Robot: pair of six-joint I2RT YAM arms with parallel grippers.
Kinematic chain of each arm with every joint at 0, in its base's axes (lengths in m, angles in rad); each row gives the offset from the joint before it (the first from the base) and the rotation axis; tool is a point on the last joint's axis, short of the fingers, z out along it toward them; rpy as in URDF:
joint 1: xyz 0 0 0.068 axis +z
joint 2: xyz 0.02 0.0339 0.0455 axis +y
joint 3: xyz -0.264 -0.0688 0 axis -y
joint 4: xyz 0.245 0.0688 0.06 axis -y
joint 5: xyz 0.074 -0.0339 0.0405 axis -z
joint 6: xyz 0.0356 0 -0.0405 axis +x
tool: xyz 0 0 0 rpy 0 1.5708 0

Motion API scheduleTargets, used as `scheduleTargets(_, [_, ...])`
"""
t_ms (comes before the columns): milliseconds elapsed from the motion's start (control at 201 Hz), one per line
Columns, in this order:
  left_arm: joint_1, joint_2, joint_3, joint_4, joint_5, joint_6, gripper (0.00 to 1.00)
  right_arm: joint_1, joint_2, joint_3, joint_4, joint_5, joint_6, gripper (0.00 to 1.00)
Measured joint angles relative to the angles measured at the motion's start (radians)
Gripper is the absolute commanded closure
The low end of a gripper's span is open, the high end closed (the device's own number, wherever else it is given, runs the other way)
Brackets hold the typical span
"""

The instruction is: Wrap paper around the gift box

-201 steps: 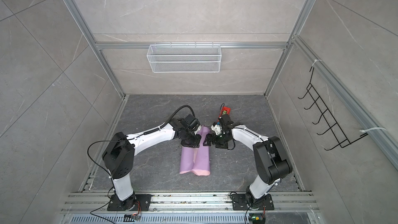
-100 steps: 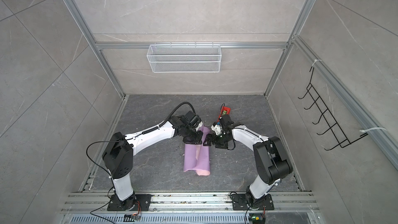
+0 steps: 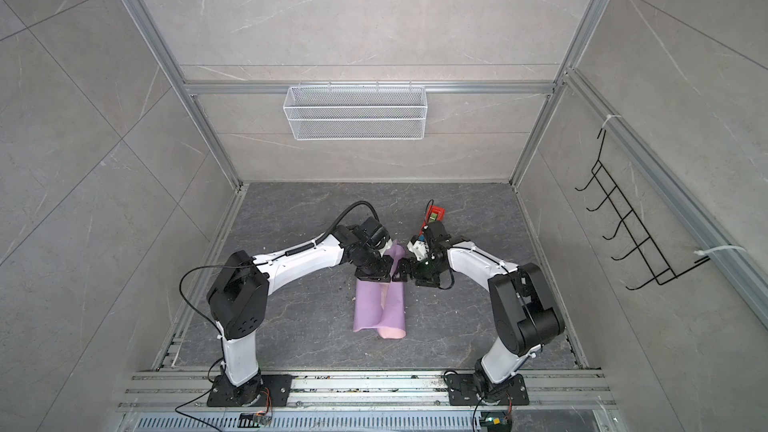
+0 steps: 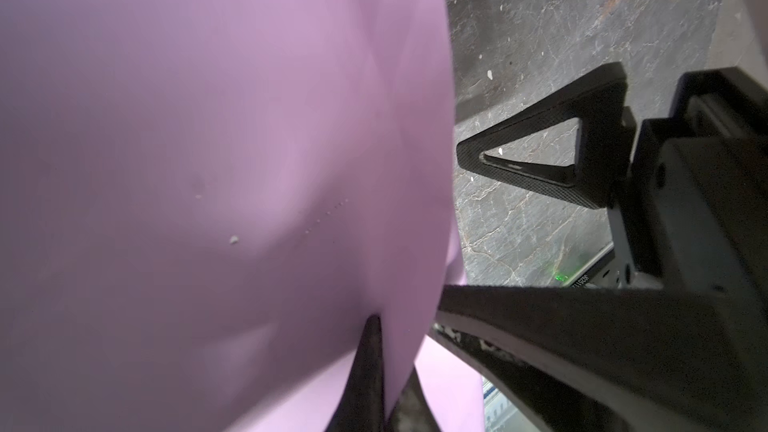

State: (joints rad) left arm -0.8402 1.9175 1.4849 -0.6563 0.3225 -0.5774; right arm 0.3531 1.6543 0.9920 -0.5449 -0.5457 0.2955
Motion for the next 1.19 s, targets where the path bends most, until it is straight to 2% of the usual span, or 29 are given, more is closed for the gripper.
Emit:
scheduleTargets(508, [0.005,-0.006,-0.013,0.018,0.0,-0.003,1.0,-0.025,-0.052,0.0,-0.043,0.01,0.014,0.07])
scheduleTargets(1195, [0.005,-0.006,-0.013,0.029,0.005,-0.048,1.0,-0.028,-0.05,-0.058,0.005,-0.017,0.026,0.08])
